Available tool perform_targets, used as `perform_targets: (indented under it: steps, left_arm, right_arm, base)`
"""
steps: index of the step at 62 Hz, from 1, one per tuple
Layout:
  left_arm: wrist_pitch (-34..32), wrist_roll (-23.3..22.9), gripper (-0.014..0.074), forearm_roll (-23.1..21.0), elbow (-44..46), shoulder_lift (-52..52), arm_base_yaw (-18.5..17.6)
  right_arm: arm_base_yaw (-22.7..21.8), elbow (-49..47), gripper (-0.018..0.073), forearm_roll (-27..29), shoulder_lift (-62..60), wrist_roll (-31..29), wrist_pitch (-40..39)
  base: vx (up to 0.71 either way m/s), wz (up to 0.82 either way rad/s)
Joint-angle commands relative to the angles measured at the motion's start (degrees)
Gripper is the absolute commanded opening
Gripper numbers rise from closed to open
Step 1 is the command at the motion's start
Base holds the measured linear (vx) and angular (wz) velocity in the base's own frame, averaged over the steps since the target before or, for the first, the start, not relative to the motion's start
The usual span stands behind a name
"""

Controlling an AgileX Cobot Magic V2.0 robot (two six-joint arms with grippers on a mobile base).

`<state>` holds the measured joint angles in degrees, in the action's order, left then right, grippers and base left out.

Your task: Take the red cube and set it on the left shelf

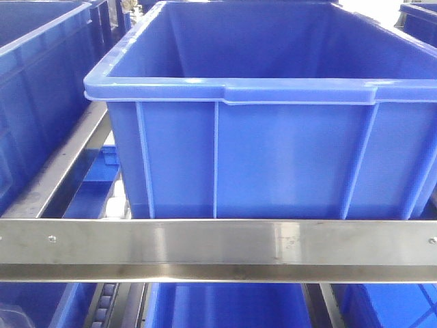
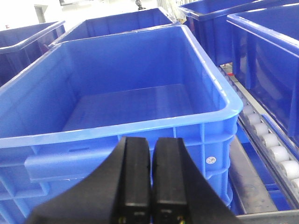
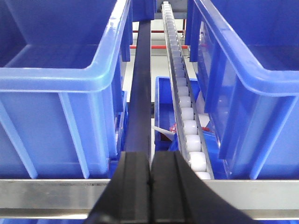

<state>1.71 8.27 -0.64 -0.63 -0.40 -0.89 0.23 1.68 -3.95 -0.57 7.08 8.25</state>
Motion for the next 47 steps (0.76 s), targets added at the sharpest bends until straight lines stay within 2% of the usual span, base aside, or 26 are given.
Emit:
perform_targets:
  steps: [1, 18, 47]
  left_arm:
    - [-5.18, 0.03, 0.0106, -0.27, -1.26, 0.23, -0.31]
    - [-5.18, 0.03, 0.0106, -0.27, -1.26, 0.23, -0.31]
    - [-5.18, 0.03, 0.0106, -0.27, -1.26, 0.23, -0.31]
  right_arm:
    - [-0.37, -1.42, 0.0057, -0.52, -1.04, -0.12, -5.47]
    - [-0.37, -1.42, 0.0057, -0.52, -1.04, -0.12, -2.58]
    - [-0.37, -1.42, 0.0057, -0.52, -1.04, -0.12, -2.41]
  base:
    - [0.00, 0.00]
    - [0.00, 0.00]
    - [0.00, 0.00]
